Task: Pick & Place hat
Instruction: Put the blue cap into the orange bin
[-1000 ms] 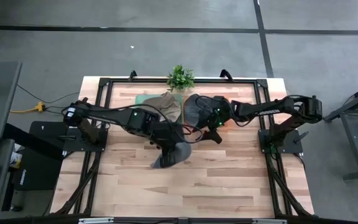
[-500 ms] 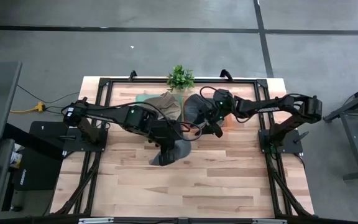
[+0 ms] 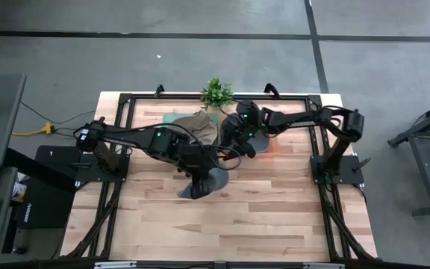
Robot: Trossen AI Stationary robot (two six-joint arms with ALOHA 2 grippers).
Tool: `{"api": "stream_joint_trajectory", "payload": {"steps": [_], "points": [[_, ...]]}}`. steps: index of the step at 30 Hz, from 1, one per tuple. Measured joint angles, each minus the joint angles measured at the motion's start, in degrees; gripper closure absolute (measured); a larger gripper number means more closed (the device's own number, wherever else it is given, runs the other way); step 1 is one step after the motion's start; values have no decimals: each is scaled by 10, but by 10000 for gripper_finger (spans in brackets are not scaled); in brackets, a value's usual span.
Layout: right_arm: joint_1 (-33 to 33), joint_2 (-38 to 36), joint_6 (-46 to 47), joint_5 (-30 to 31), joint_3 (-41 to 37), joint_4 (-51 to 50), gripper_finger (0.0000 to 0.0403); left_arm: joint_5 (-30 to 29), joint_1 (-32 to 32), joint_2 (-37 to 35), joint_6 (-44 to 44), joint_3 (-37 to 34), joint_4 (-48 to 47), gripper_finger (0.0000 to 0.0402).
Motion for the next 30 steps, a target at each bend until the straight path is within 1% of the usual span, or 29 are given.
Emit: {"api": "stream_joint_trajectory", "payload": {"steps": [2,8,12,16,20,24,30], "points": [[-5,24,-9,-18,13,-13,130,-3,-1,0,0,0,-6,402],[-11,82,0,-88,49,-11,130,0,-1,0,0,0,-7,402],[6,106,-4,-110,70,-11,130,0,-1,0,3,0,-8,402],[22,120,-10,-113,90,-10,130,0,-1,0,3,0,-13,402],[32,121,-27,-94,100,-8,130,1,-1,0,4,0,-15,402],[39,121,-30,-87,102,-8,130,1,-1,0,6,0,-17,402],[71,129,-35,-85,102,-1,130,2,0,0,12,0,-17,402]]}}
